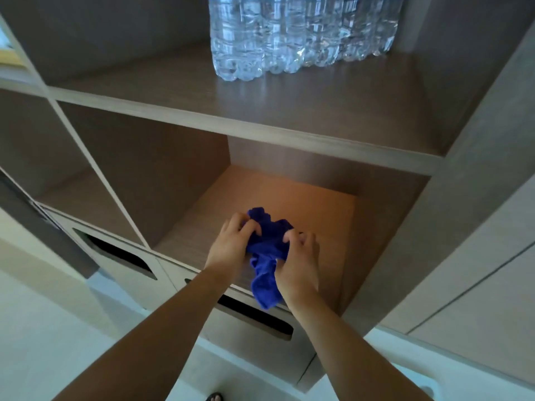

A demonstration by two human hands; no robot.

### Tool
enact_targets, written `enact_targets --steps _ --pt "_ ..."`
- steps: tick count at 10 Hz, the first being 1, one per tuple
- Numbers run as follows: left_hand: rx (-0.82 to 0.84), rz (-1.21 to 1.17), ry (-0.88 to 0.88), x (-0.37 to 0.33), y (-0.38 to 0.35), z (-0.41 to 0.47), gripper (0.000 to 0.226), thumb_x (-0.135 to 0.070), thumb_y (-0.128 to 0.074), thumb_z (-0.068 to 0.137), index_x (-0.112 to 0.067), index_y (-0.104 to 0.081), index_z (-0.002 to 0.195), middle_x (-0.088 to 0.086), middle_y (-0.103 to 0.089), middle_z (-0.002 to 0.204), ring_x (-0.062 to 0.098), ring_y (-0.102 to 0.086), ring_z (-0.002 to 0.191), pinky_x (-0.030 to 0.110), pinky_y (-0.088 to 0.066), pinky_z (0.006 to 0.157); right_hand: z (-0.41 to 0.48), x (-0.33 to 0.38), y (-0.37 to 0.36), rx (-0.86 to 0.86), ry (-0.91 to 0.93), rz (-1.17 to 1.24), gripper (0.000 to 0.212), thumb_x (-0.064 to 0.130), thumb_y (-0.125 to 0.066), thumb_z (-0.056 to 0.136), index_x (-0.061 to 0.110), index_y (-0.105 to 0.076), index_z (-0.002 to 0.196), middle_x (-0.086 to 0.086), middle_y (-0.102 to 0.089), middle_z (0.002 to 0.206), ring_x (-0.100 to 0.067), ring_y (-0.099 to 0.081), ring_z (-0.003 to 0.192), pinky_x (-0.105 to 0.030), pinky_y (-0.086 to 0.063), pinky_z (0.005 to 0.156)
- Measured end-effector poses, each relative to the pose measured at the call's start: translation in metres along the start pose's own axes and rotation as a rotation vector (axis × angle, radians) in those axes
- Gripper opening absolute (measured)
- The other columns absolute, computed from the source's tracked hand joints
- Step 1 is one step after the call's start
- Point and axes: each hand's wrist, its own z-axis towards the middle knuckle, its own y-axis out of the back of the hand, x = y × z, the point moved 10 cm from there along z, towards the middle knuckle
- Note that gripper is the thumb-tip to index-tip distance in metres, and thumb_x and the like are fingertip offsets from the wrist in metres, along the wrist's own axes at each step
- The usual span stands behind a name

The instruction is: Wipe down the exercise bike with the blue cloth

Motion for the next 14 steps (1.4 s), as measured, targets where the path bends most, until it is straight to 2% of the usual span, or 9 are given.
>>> enact_targets --steps 1,2,3,4,5,7,9,12,14 --pt "0.255 -0.024 -0.014 0.004 -0.034 -0.012 0.040 -0.017 -0.068 0.070 -0.028 -0.053 0.106 -0.004 -0.040 0.129 0.018 -0.042 0.113 0.037 -0.048 0.087 -0.009 -0.014 -0.018 0.193 -0.046 -0.173 0.040 0.005 -0.061 0.071 0.021 -0.044 0.103 -0.004 -0.040 0.119 -0.025 -0.039 0.112 -0.034 -0.043 0.090" --pt "0.406 -0.030 -0.036 0.001 -0.058 -0.024 0.054 -0.027 -0.070 0.070 -0.026 -0.052 0.120 -0.002 -0.040 0.135 0.018 -0.038 0.125 0.027 -0.036 0.097 -0.014 -0.018 -0.029 0.282 0.011 -0.213 0.054 0.011 -0.066 0.073 0.019 -0.040 0.120 -0.003 -0.036 0.133 -0.023 -0.035 0.123 -0.035 -0.040 0.097" --pt "0.380 0.020 -0.018 -0.001 -0.061 -0.023 0.074 -0.041 -0.075 0.064 -0.025 -0.043 0.129 -0.004 -0.039 0.136 0.018 -0.039 0.124 0.030 -0.041 0.096 -0.016 -0.022 -0.043 0.394 0.026 -0.183 0.083 0.026 -0.072 0.078 0.019 -0.021 0.143 0.000 -0.027 0.145 -0.022 -0.029 0.132 -0.036 -0.041 0.101" --pt "0.455 0.168 0.063 0.009 -0.071 -0.026 0.091 -0.038 -0.077 0.065 -0.025 -0.028 0.140 0.000 -0.033 0.142 0.022 -0.040 0.125 0.038 -0.046 0.095 -0.019 -0.031 -0.049 0.426 0.044 -0.303 0.084 0.032 -0.069 0.080 0.023 -0.017 0.145 -0.003 -0.028 0.144 -0.024 -0.028 0.132 -0.037 -0.038 0.104" --pt "0.466 0.187 0.090 0.009 -0.074 -0.023 0.083 -0.031 -0.072 0.070 -0.029 -0.028 0.140 0.001 -0.037 0.138 0.025 -0.042 0.121 0.040 -0.049 0.090 -0.020 -0.039 -0.045 0.372 0.055 -0.326 0.069 0.035 -0.065 0.083 0.024 -0.026 0.139 -0.006 -0.031 0.139 -0.027 -0.031 0.128 -0.038 -0.039 0.101" --pt "0.359 0.292 0.126 0.006 -0.064 -0.020 0.066 -0.016 -0.061 0.080 -0.030 -0.032 0.138 0.001 -0.034 0.138 0.025 -0.037 0.122 0.040 -0.054 0.078 -0.014 -0.036 -0.037 0.273 -0.006 -0.253 0.054 0.032 -0.060 0.087 0.021 -0.035 0.133 -0.008 -0.037 0.134 -0.026 -0.037 0.121 -0.036 -0.043 0.096" --pt "0.406 0.192 0.150 0.014 -0.065 -0.035 0.068 -0.026 -0.056 0.088 -0.030 -0.020 0.146 0.003 -0.011 0.155 0.027 -0.020 0.139 0.040 -0.047 0.097 -0.017 -0.020 -0.036 0.293 0.050 -0.259 0.061 0.031 -0.056 0.088 0.026 -0.025 0.141 -0.003 -0.034 0.136 -0.023 -0.039 0.120 -0.035 -0.044 0.094" --pt "0.193 0.035 0.211 0.014 0.010 -0.066 0.051 -0.039 -0.042 0.094 -0.028 -0.031 0.142 -0.002 -0.033 0.148 0.022 -0.036 0.131 0.040 -0.045 0.097 -0.038 0.039 -0.004 0.164 0.148 -0.010 0.048 0.031 -0.051 0.093 0.014 -0.038 0.136 -0.005 -0.043 0.138 -0.022 -0.039 0.126 -0.035 -0.040 0.099" --pt "-0.086 0.068 0.032 -0.013 0.106 -0.108 0.046 -0.046 -0.034 0.094 -0.015 -0.052 0.123 0.005 -0.057 0.123 0.030 -0.056 0.106 0.037 -0.045 0.082 -0.076 0.083 0.028 0.047 0.164 0.326 0.028 0.015 -0.060 0.085 0.009 -0.056 0.112 -0.003 -0.059 0.114 -0.017 -0.052 0.106 -0.014 -0.033 0.087"
